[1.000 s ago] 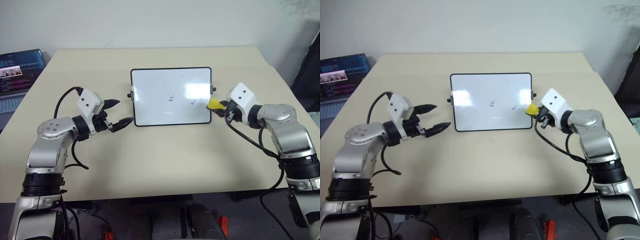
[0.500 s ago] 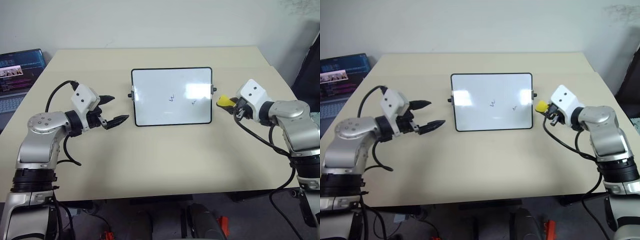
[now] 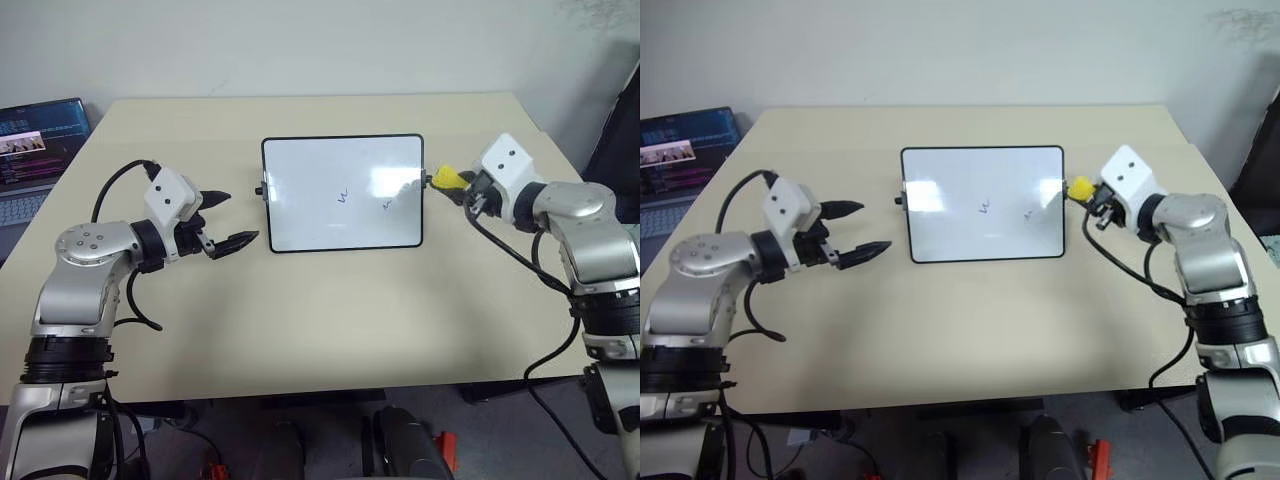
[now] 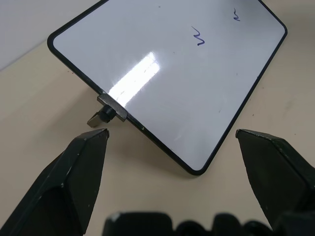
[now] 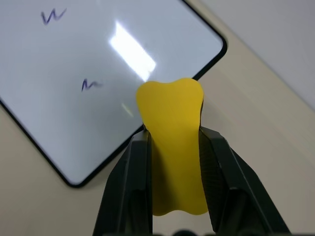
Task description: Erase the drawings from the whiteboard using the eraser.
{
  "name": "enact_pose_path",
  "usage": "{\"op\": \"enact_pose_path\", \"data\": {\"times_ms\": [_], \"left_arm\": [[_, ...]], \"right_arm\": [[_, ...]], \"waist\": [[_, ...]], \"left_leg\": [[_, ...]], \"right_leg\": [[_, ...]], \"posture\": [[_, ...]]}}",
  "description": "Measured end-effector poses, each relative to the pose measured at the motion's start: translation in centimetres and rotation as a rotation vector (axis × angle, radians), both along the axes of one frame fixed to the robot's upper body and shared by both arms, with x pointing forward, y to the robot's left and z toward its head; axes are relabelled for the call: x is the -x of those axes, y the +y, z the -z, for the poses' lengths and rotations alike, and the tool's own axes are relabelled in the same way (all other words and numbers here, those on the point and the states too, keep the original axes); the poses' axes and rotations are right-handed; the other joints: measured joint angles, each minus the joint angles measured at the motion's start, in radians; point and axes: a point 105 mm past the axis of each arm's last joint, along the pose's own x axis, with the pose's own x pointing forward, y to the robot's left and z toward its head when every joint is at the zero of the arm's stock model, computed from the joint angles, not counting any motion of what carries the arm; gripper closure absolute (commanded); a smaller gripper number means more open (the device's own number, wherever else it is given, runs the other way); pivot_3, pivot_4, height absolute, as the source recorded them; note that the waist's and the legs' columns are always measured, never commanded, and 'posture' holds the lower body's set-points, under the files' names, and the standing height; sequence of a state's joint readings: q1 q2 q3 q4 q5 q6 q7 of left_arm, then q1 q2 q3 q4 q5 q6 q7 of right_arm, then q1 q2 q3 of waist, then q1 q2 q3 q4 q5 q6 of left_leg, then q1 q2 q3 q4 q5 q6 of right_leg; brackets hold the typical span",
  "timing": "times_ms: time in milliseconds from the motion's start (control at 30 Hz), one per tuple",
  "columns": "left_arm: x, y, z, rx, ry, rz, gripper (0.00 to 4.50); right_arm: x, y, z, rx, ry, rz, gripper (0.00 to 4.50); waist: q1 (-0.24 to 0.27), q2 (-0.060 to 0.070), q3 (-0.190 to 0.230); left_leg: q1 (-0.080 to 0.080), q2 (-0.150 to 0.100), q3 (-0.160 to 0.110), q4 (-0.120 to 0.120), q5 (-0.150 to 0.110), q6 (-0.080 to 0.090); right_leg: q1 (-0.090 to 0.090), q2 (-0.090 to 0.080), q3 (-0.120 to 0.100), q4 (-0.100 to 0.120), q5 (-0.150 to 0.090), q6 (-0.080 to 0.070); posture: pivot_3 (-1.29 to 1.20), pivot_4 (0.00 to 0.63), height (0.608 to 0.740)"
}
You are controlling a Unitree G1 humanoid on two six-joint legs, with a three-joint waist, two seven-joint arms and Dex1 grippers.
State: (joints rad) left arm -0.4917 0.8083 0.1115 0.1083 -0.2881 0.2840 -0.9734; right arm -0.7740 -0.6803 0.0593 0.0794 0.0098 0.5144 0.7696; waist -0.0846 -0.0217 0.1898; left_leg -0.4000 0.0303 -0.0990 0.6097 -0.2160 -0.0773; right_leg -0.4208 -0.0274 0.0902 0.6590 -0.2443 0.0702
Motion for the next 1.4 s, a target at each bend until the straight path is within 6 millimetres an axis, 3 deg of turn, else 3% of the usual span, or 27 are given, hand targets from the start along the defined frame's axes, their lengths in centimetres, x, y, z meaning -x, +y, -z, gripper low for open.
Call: {"op": "enact_pose_path", "data": {"times_ms": [667,733,867,1267,1400], "left_arm": [[0.0,-0.1,0.0,0.003,-0.001,0.002,0.0],[-0.1,-0.5,0.3,0.012,0.005,0.012,0.0],[0.0,-2.6,1.5,0.049,0.026,0.07,0.0],[-0.1,-3.8,2.9,0.027,0.046,0.082,0.0],[-0.1,-3.8,2.9,0.027,0.046,0.08,0.0]], "right_arm": [[0.1,1.2,0.0,-0.057,0.008,-0.046,3.53],[0.2,2.3,0.0,-0.078,0.01,-0.077,3.53],[0.7,6.7,-0.3,-0.107,-0.006,-0.194,3.53],[-1.2,14.1,1.7,-0.07,0.006,-0.214,3.53],[-1.9,15.6,2.2,-0.017,-0.015,-0.243,3.53]], "waist": [[0.001,0.0,0.0],[-0.001,0.0,0.0],[-0.003,0.0,0.0],[-0.005,0.0,0.0],[-0.004,0.0,0.0]], "left_leg": [[0.0,0.0,0.0,0.0,0.0,0.0],[0.0,0.0,0.0,0.0,0.0,0.0],[0.0,0.0,0.0,0.001,0.0,0.0],[0.001,0.0,-0.001,0.002,0.0,0.0],[0.001,0.0,0.0,0.002,0.0,0.0]], "right_leg": [[0.0,0.0,0.0,0.001,0.0,0.0],[0.0,0.0,0.0,0.001,0.0,0.0],[0.0,0.0,0.0,0.003,0.0,0.0],[0.0,0.0,0.0,0.004,0.0,0.0],[0.0,0.0,0.0,0.004,0.0,0.0]], "posture": [[0.0,0.15,0.74],[0.0,0.15,0.74],[0.0,0.15,0.74],[0.0,0.15,0.74],[0.0,0.15,0.74]]}}
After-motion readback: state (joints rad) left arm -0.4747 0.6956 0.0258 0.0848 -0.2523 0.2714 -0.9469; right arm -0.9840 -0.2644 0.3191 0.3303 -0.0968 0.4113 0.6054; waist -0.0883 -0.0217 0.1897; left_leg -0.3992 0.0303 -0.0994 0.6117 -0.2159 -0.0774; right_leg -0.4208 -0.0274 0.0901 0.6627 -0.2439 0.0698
